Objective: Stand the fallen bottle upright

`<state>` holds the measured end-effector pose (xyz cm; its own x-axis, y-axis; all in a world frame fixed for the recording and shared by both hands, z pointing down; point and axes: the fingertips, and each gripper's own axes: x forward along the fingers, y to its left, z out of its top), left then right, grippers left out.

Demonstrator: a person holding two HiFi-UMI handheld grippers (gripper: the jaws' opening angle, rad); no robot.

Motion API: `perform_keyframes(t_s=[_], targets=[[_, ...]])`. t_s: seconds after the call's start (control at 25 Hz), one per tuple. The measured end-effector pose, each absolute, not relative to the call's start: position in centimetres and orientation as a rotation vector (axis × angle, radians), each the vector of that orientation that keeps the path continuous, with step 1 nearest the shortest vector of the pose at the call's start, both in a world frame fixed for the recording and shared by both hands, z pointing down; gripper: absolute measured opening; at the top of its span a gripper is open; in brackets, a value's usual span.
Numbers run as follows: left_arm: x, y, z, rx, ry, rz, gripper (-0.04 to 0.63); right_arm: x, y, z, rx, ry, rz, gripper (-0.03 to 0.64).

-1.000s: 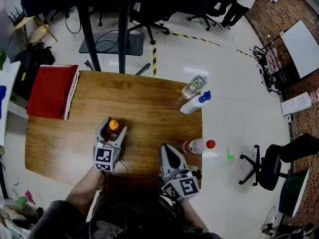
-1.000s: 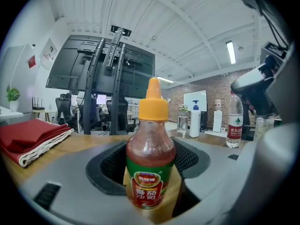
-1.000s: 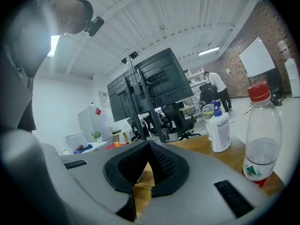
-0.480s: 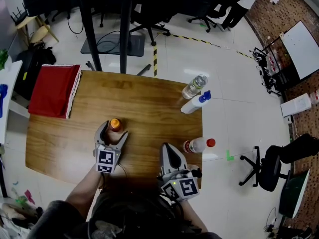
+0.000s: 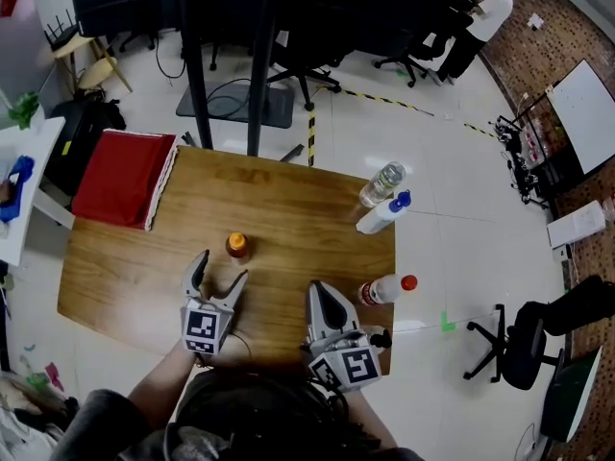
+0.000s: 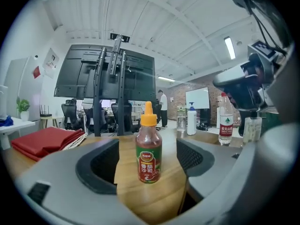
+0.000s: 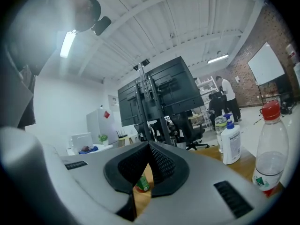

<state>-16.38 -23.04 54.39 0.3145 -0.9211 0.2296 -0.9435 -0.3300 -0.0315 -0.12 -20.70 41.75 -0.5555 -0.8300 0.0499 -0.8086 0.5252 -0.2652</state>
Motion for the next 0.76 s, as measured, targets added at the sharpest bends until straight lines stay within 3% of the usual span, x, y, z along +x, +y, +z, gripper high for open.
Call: perform_keyframes(t_s=[0.76], targets=[[-18.3,-17.0,41.5,2.513,-1.869,0.146,0.382,-1.4,-15.7,35.5,-1.319,2.663,-0.305,-0.002]])
